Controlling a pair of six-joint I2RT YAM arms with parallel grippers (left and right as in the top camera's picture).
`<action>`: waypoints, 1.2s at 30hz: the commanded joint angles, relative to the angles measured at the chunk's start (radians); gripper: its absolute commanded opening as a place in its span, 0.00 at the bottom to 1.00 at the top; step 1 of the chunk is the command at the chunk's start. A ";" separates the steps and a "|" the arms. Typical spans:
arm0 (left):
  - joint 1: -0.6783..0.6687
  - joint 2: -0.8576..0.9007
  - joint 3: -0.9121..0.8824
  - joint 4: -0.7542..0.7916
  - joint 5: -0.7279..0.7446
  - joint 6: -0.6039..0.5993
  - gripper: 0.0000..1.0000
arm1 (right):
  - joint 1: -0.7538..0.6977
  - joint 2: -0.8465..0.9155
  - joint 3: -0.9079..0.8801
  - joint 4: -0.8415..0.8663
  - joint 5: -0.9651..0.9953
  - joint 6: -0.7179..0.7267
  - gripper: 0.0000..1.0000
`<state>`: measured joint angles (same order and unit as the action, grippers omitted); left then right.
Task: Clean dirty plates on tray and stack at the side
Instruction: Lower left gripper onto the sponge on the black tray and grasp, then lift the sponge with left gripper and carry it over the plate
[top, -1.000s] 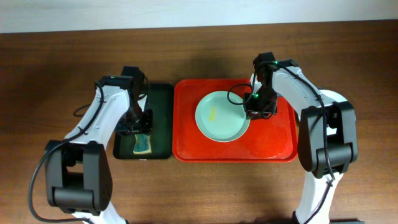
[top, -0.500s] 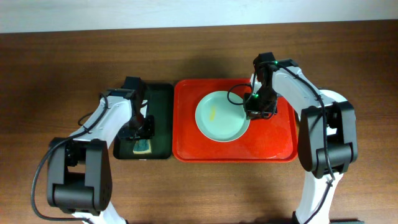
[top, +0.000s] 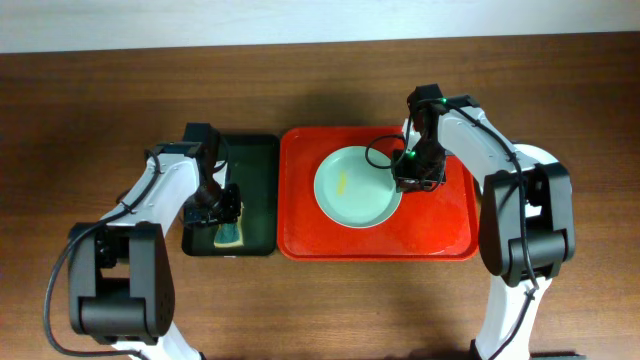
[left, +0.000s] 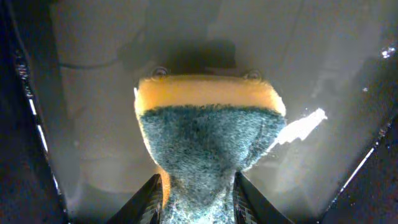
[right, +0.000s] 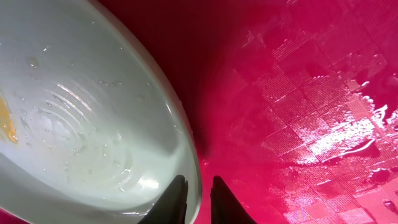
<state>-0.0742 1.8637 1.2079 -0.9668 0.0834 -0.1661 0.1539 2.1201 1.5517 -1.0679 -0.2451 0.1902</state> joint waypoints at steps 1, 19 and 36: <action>-0.002 0.007 0.018 -0.003 0.022 0.027 0.35 | -0.003 0.013 -0.002 0.002 -0.006 -0.003 0.16; -0.002 -0.123 0.067 0.066 0.006 0.031 0.00 | -0.003 0.013 -0.002 -0.031 -0.006 -0.003 0.56; -0.002 -0.384 0.215 0.102 -0.002 0.063 0.00 | 0.066 0.013 -0.004 0.003 -0.036 0.001 0.09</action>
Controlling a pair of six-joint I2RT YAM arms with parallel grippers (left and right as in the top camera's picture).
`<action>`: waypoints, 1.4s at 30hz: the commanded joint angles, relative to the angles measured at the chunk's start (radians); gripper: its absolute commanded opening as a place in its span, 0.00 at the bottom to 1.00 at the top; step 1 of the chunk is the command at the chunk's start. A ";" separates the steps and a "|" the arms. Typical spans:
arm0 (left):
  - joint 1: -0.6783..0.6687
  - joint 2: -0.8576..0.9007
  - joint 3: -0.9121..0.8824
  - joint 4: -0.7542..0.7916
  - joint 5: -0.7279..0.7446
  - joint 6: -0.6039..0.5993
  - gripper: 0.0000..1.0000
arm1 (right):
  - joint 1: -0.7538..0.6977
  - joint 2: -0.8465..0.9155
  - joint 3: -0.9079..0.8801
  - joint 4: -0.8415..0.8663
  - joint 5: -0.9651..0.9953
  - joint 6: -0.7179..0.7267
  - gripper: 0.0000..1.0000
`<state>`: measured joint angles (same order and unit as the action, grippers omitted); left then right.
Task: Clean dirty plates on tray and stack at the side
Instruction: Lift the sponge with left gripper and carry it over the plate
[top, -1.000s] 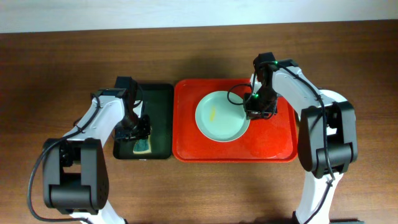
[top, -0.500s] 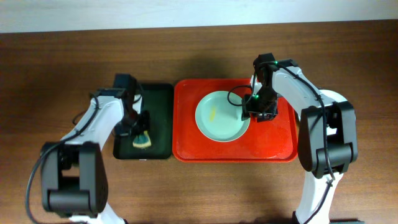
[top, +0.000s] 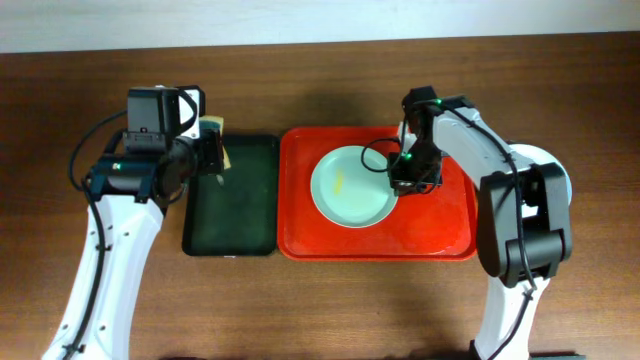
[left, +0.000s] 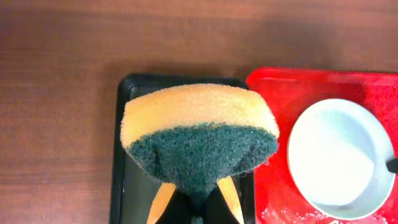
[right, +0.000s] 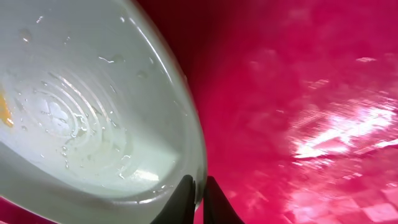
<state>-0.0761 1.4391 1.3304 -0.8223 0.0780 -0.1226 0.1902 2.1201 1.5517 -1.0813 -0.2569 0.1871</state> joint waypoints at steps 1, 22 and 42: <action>0.000 0.064 0.134 -0.081 0.004 0.019 0.00 | 0.033 0.013 -0.004 0.020 -0.024 0.004 0.09; 0.000 0.298 0.310 -0.369 0.004 0.020 0.00 | 0.033 0.013 -0.004 0.042 -0.001 0.034 0.14; 0.000 0.298 0.309 -0.377 0.004 0.020 0.00 | 0.079 0.013 -0.022 0.096 0.040 0.083 0.04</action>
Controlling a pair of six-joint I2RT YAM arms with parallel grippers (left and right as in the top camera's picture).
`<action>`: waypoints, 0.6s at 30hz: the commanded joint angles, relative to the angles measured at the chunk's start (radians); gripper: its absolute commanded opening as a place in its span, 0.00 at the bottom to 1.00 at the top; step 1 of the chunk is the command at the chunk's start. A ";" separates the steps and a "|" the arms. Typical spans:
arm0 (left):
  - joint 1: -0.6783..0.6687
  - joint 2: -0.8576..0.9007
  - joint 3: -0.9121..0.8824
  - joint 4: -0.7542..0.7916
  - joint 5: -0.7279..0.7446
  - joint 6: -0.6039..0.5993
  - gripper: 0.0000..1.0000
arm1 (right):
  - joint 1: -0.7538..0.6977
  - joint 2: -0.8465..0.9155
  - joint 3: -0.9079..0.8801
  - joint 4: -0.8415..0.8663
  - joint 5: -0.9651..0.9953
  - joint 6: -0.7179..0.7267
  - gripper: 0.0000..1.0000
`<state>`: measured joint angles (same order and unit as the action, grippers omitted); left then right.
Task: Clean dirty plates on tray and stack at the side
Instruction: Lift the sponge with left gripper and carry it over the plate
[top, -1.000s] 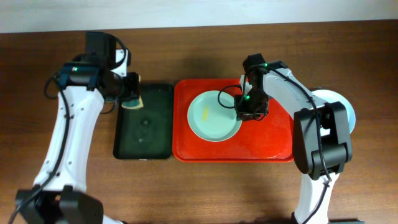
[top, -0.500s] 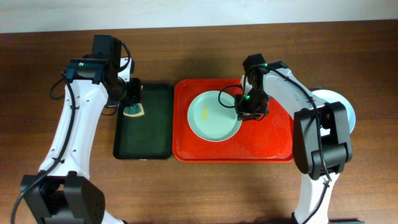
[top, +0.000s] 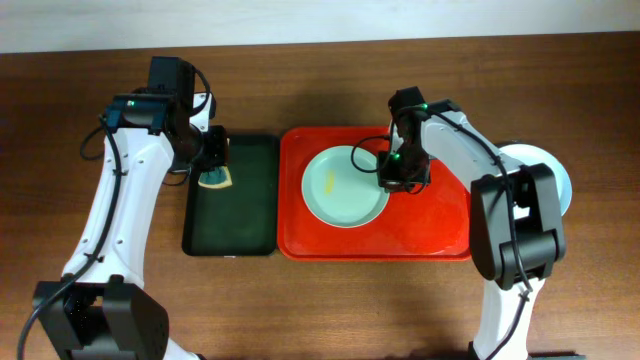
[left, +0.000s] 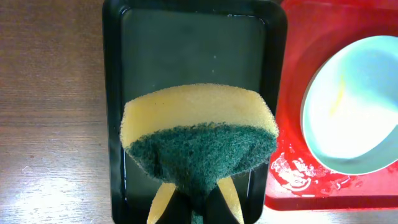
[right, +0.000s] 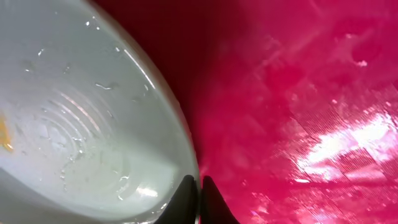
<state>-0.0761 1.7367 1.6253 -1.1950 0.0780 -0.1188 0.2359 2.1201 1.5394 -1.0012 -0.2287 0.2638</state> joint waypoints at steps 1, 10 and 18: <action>0.000 0.001 0.014 -0.006 0.004 0.016 0.00 | 0.040 0.013 -0.010 0.023 0.012 0.006 0.04; -0.003 0.022 0.014 -0.019 -0.034 0.020 0.00 | 0.045 0.013 -0.010 0.018 -0.094 -0.027 0.04; -0.121 0.142 0.013 0.066 0.060 0.009 0.00 | 0.045 0.013 -0.010 -0.010 -0.093 -0.028 0.04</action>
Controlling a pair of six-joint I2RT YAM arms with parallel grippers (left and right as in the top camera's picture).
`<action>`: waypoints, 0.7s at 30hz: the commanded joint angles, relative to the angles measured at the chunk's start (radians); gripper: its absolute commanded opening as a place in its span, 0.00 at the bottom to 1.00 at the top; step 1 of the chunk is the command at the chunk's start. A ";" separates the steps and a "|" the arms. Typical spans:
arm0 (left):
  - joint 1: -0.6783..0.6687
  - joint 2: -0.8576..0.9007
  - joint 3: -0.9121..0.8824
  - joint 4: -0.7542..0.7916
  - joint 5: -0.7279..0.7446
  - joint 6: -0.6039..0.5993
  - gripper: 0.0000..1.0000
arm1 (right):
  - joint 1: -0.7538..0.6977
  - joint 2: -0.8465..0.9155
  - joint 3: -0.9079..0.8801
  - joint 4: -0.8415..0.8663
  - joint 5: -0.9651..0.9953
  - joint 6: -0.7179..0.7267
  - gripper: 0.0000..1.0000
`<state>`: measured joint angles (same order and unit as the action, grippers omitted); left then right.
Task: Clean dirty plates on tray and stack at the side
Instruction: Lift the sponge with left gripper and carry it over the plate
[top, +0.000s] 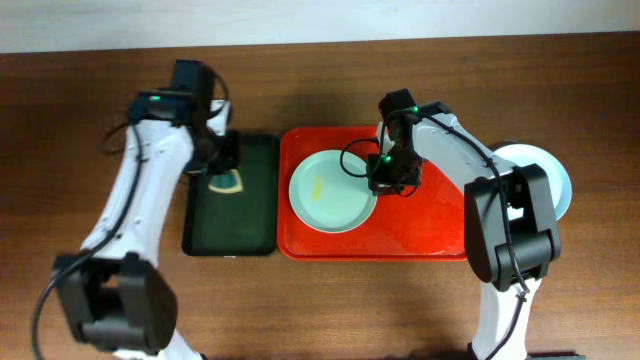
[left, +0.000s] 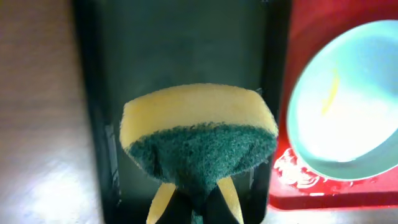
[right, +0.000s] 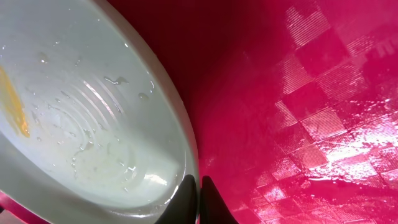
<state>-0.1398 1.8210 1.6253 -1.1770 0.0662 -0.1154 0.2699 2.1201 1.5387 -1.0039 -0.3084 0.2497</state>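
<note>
A pale green plate (top: 331, 190) with a yellow smear (top: 318, 186) lies on the left part of the red tray (top: 430, 225). My right gripper (top: 385, 178) is shut on the plate's right rim (right: 186, 149); the smear (right: 13, 102) shows at the left of the right wrist view. My left gripper (top: 222, 168) is shut on a yellow and green sponge (left: 199, 134), held over the black tray (top: 255, 205). The plate (left: 342, 118) shows to the right of the sponge in the left wrist view. A clean plate (top: 545, 175) lies on the table at the right, partly hidden by my right arm.
The black tray (left: 186, 43) sits left of the red tray (left: 298, 193), almost touching it. Wet patches glisten on the red tray floor (right: 323, 137). Brown table surface (top: 320, 300) surrounds both trays.
My right gripper has drawn the plate a little further left on the red tray. My left gripper with the sponge has shifted slightly right over the black tray.
First my left gripper gripped the sponge low in the black tray while my right held the plate's rim mid-tray. Then the sponge was lifted high above the black tray. Since then the sponge stayed over that tray and the plate has slid left in steps.
</note>
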 joint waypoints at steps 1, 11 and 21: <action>-0.079 0.079 0.013 0.074 0.108 -0.004 0.00 | 0.011 0.013 -0.009 -0.010 -0.014 -0.014 0.04; -0.237 0.254 0.013 0.227 0.163 -0.075 0.00 | 0.011 0.013 -0.009 -0.013 -0.014 -0.013 0.04; -0.294 0.332 0.013 0.264 0.112 -0.154 0.00 | 0.011 0.013 -0.009 -0.012 -0.014 -0.013 0.04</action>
<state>-0.4278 2.1258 1.6253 -0.9276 0.1974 -0.2234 0.2703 2.1201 1.5387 -1.0134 -0.3130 0.2497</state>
